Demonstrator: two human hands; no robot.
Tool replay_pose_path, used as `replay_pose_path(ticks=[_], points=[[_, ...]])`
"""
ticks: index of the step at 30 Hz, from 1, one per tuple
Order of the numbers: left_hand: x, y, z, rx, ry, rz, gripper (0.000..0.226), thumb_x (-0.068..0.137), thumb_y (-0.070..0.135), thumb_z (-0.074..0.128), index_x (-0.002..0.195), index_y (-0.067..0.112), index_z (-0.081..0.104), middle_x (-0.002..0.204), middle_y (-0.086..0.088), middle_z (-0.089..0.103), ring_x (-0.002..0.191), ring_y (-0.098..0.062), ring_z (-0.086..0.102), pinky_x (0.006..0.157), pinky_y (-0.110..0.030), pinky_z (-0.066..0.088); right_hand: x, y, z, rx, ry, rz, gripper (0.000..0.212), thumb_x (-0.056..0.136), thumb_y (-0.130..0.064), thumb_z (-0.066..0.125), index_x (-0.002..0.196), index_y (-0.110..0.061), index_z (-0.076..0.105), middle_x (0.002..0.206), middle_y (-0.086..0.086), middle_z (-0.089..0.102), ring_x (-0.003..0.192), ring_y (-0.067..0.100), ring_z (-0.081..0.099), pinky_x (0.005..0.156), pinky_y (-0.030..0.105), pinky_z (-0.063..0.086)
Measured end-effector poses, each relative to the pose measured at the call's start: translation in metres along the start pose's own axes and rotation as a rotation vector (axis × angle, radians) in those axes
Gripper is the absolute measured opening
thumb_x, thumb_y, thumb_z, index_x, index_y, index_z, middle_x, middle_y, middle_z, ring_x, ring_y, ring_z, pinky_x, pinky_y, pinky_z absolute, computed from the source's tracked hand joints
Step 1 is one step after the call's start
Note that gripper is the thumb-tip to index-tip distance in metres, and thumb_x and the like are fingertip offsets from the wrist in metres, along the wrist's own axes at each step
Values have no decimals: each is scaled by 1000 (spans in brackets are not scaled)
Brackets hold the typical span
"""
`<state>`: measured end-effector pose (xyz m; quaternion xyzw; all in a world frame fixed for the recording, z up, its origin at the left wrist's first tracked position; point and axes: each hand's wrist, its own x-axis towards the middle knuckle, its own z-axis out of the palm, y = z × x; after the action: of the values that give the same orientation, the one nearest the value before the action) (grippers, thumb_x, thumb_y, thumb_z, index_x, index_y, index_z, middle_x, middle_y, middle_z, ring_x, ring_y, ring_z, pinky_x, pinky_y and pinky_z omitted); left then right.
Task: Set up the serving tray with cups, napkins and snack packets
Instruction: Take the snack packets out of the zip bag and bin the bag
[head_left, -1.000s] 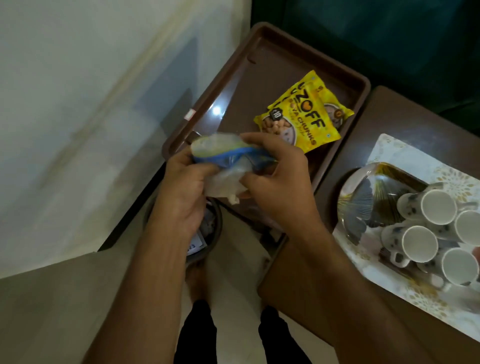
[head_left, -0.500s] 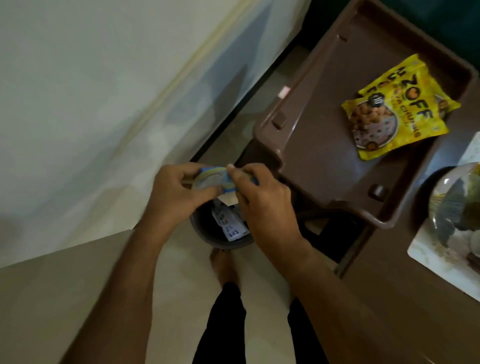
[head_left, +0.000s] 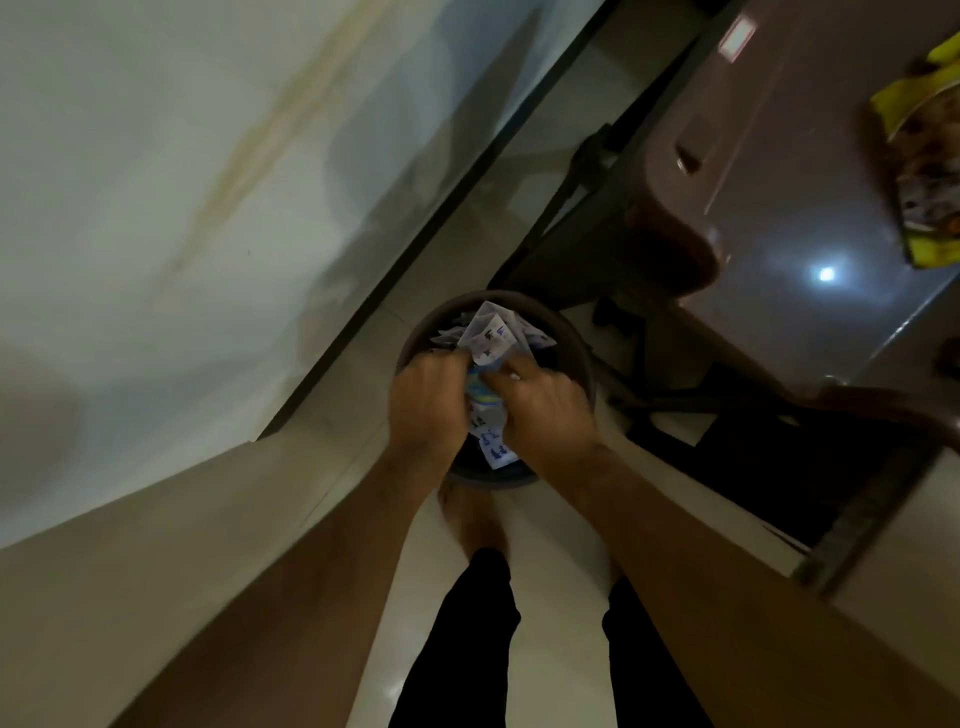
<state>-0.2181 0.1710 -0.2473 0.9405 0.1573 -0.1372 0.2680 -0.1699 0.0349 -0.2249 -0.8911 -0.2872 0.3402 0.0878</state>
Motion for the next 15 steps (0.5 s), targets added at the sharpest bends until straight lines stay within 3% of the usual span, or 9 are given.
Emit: replay_pose_path(ticks=[3, 5, 7, 10, 12, 15], points=[[8, -6, 25, -72, -54, -42, 27, 105, 27, 52, 124, 11, 62, 115, -10, 73, 101, -27, 72, 83, -35, 57, 11, 9, 23, -36, 44, 12, 49, 88, -14, 73, 134, -13, 57, 128, 13, 65, 107, 32, 67, 85, 41, 58], [15, -14, 43, -127, -112, -95, 26, 103, 21, 56, 128, 11, 57, 122, -10, 69, 109, -26, 70, 89, -33, 55, 20, 17, 38, -4, 55, 23, 47, 85, -10, 74, 129, -11, 59, 122, 15, 67, 104, 34, 69, 83, 41, 58], [20, -23, 57, -155, -186, -115, 33, 99, 15, 61, 132, 11, 56, 131, -12, 62, 116, -30, 66, 96, -34, 53, 29, 23, 50, 12, 44, 34, 35, 88, -9, 72, 122, -9, 63, 119, 17, 67, 106, 36, 67, 87, 42, 56], [22, -31, 70, -160, -307, -118, 50, 98, 11, 62, 146, 10, 49, 154, -16, 35, 124, -37, 59, 110, -36, 46, 40, 31, 68, -30, -58, 90, 26, 96, -14, 65, 121, -10, 64, 127, 14, 62, 114, 31, 63, 98, 38, 53], [21, -35, 73, -205, -358, -117, 65, 96, 8, 63, 155, 9, 37, 160, -17, 24, 138, -36, 47, 115, -26, 33, 42, 34, 77, 50, -92, 154, 36, 96, -15, 67, 131, -10, 59, 140, 12, 54, 122, 28, 60, 104, 35, 51], [20, -39, 77, -210, -430, -125, 76, 92, 5, 66, 158, 7, 29, 162, -18, 29, 152, -31, 30, 122, -24, 21, 39, 36, 82, 207, -114, 210, 62, 93, -14, 72, 148, -9, 45, 156, 13, 36, 133, 29, 51, 115, 36, 43]])
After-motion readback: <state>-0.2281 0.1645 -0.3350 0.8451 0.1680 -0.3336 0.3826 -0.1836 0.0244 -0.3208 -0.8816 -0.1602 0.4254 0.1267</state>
